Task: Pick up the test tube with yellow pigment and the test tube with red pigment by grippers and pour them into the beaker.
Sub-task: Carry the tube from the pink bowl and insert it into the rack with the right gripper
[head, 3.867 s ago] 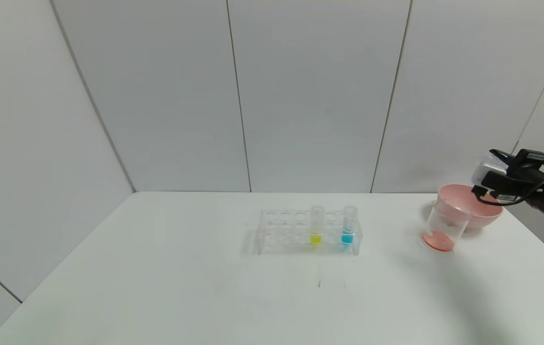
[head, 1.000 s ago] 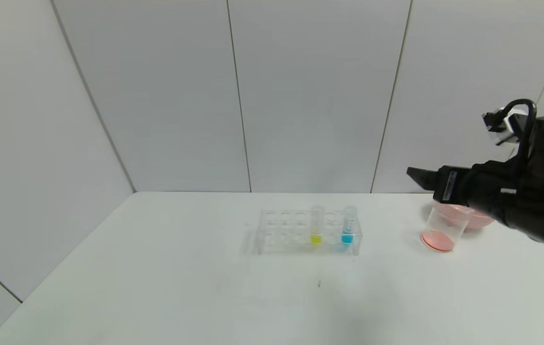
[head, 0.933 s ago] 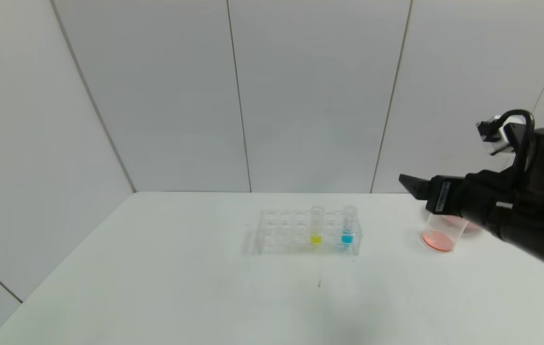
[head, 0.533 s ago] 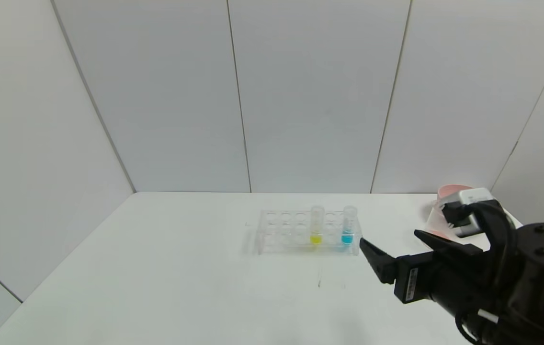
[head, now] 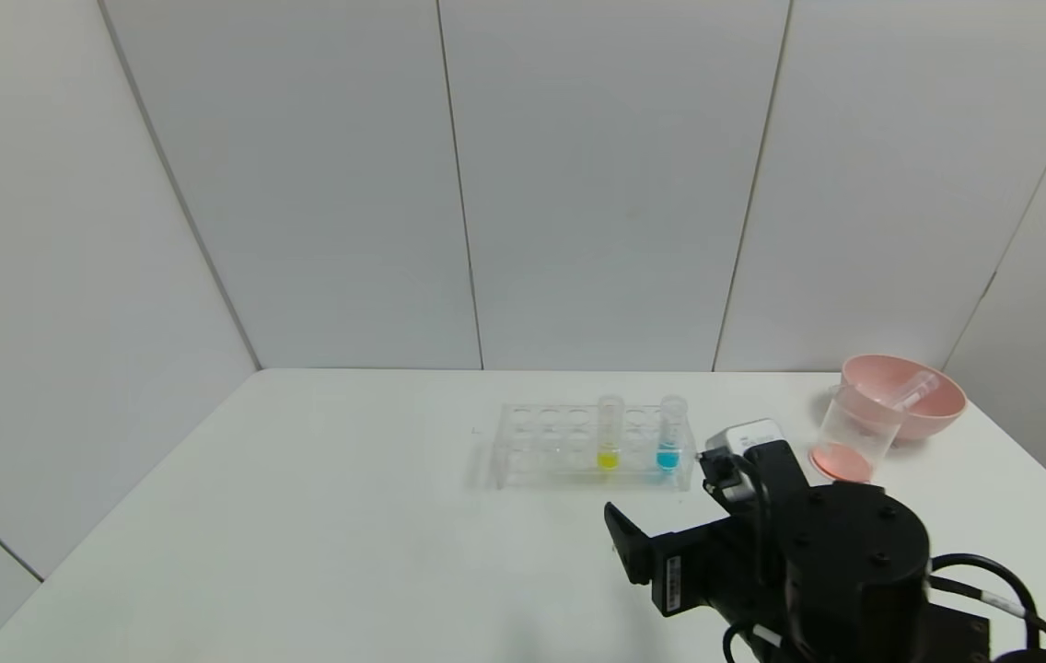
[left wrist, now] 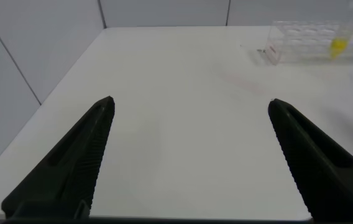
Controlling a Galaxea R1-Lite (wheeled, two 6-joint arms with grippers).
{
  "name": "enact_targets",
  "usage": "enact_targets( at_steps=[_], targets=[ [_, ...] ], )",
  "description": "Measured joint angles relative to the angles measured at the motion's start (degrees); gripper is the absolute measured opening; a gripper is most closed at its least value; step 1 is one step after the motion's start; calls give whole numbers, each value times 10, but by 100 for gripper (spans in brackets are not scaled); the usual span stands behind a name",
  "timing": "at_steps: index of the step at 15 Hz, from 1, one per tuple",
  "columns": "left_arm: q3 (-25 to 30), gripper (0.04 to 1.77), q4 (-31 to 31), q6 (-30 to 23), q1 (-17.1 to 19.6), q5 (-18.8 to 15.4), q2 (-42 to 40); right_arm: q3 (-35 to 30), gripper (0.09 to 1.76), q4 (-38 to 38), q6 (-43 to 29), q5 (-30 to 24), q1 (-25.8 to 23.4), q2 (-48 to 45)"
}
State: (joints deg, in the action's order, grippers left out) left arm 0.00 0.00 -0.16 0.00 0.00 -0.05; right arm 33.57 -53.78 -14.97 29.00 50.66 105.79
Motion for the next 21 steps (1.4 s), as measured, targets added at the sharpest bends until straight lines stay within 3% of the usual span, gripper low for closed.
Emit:
enact_targets(
  at_steps=[8, 13, 19, 21],
  targets=[
    [0, 176, 0, 0, 0, 0, 0, 178, 170, 4, 5, -3, -45, 168],
    [0, 176, 0, 0, 0, 0, 0, 277, 170, 63, 12, -4, -76, 220],
    [0, 176, 0, 0, 0, 0, 0, 326, 170, 72, 29, -6, -86, 253],
    [0, 176, 0, 0, 0, 0, 0, 331, 139, 72, 32, -6, -87, 259]
  ],
)
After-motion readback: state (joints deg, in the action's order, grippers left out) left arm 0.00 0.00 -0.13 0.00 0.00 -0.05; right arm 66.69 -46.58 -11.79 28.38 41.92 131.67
